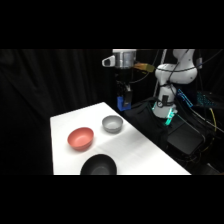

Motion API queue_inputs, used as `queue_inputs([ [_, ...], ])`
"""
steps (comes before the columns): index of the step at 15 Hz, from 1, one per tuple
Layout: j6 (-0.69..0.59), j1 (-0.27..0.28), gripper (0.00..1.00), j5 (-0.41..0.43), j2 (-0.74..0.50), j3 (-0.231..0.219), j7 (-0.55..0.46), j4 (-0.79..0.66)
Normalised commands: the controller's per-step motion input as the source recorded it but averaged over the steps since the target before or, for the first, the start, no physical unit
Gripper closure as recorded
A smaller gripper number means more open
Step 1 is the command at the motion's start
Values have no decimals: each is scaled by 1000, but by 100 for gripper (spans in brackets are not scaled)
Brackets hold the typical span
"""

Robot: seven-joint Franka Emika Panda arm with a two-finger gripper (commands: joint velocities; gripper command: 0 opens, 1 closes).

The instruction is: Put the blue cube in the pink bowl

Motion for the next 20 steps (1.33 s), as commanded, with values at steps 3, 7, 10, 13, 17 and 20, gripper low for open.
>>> queue_inputs([
  [3,-222,-97,78,71,370,-92,-386,557],
  [7,-302,-72,78,79,429,-75,-338,661],
  [10,-345,-61,78,85,421,-56,-285,687],
  [13,-334,-65,78,75,390,-48,-248,670],
  [17,-268,-78,78,65,394,-52,-250,647],
  [20,-147,-88,78,72,396,-41,-264,569],
])
